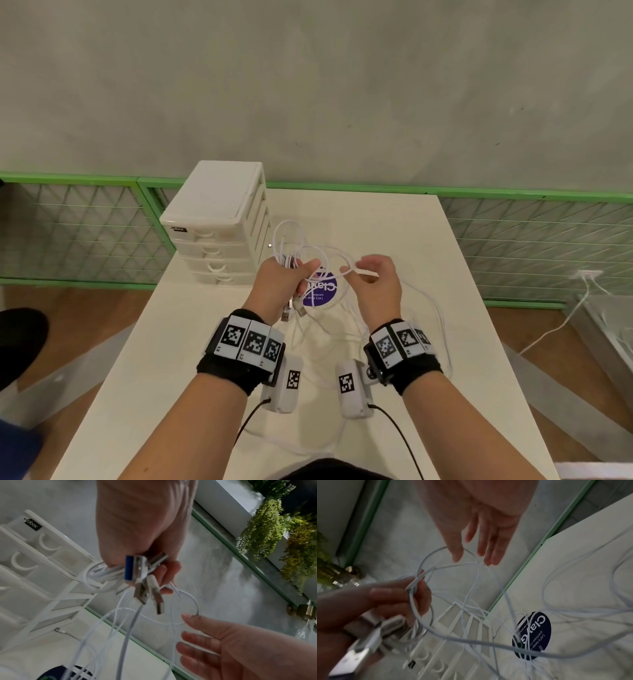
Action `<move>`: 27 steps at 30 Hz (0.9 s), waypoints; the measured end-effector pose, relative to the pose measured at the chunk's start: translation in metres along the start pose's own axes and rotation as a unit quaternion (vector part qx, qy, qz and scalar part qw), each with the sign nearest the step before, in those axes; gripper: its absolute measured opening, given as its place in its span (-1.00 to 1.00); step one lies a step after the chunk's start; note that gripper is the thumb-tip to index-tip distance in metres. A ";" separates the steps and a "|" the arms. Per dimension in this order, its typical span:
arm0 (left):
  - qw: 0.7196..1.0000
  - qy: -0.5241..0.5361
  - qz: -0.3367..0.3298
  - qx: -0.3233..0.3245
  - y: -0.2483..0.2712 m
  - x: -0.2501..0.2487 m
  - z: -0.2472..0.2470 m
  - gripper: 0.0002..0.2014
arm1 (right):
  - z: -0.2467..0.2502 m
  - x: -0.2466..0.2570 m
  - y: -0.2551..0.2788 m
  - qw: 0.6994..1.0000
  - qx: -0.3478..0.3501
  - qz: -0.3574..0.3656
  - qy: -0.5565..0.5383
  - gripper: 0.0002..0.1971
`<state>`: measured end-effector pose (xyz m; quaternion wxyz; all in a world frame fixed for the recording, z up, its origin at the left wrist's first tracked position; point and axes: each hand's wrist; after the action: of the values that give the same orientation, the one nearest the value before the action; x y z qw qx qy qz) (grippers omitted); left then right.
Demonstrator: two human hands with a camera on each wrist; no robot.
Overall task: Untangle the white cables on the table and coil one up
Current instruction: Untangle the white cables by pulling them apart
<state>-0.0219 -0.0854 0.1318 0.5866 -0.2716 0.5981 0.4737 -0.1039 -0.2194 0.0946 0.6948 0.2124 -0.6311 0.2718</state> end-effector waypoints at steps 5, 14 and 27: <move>0.999 -0.033 0.029 0.006 0.001 0.000 -0.003 -0.67 | -0.002 0.000 0.000 1.000 0.030 0.010 -0.002 -0.67; 0.995 -0.070 0.051 0.039 0.001 -0.002 0.004 -0.77 | 0.003 0.004 -0.010 0.953 0.283 0.027 0.109 -0.78; 0.947 -0.158 0.082 0.268 0.008 -0.014 0.031 -0.73 | 0.088 -0.003 -0.067 0.961 0.041 0.036 0.271 -0.85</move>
<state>-0.0124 -0.0581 0.1517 0.6839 0.0235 0.6227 0.3794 -0.1276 -0.3272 0.1048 0.8201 0.1365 -0.4148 0.3698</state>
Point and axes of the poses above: each hand's wrist, its own y-axis away from the middle knuckle, its own z-axis out of the back of the hand, x = y × z, and after that the axes turned 2 degrees about -y, right-handed
